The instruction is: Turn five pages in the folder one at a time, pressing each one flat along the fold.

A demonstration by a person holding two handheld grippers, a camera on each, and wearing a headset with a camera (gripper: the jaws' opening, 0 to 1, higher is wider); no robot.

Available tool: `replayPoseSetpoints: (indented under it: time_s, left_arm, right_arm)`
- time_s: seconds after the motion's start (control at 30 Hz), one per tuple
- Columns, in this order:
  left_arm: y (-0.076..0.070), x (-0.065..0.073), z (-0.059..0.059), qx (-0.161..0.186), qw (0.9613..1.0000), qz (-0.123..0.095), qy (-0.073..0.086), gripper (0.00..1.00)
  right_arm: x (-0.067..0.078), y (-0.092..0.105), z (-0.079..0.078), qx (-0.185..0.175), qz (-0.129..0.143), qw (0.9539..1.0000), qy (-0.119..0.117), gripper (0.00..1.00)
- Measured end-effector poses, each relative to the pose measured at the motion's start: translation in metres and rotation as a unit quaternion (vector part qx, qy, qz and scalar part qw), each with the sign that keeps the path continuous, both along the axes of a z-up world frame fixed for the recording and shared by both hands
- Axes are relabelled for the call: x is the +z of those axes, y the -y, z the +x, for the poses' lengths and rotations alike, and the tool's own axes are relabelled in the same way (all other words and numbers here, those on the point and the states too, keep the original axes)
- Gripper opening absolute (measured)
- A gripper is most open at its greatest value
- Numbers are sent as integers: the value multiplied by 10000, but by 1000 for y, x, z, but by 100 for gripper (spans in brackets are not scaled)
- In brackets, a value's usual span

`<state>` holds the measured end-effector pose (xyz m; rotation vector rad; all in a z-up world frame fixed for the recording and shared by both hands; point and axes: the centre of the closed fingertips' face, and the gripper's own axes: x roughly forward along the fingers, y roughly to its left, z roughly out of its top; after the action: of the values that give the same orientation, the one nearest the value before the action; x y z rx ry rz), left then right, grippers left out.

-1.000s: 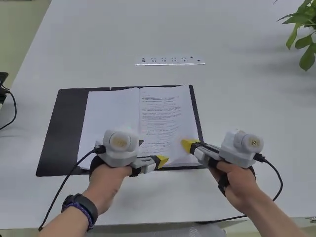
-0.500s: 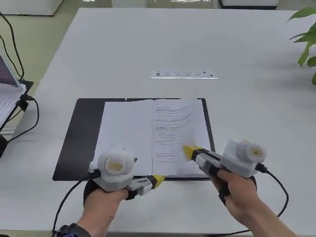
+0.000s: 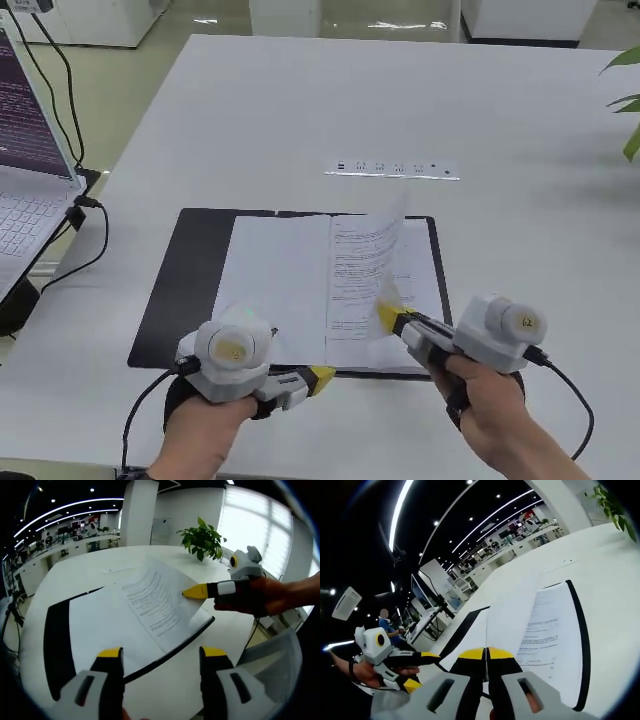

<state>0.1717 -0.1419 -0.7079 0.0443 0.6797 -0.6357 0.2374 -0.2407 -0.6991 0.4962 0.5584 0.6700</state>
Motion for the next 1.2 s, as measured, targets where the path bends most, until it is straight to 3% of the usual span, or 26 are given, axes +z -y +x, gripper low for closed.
replayPoseSetpoints:
  time_s: [0.6, 0.8, 0.93, 1.0, 1.07, 1.2]
  left_arm:
    - [-41, 20, 2, 175, 9994, -34, 286, 65]
    - [-61, 23, 4, 402, 9987, -164, 284, 65]
    - [-76, 25, 3, 512, 9981, -176, 297, 65]
    - [-83, 26, 1, 585, 9976, -193, 302, 65]
    - [-89, 28, 2, 746, 9961, -344, 312, 65]
    - [-98, 29, 1, 807, 9956, -338, 329, 65]
  right_arm:
    - [12, -71, -3, 622, -11, 9981, 43, 0]
    - [13, -100, -7, 802, 65, 9968, -2, 0]
    - [7, -119, -12, 990, 11, 9951, -44, 0]
    - [5, -127, -14, 999, 36, 9949, -93, 0]
    - [2, -134, -16, 986, 134, 9949, -172, 0]
    - [-2, -147, -20, 1032, 166, 9942, -266, 0]
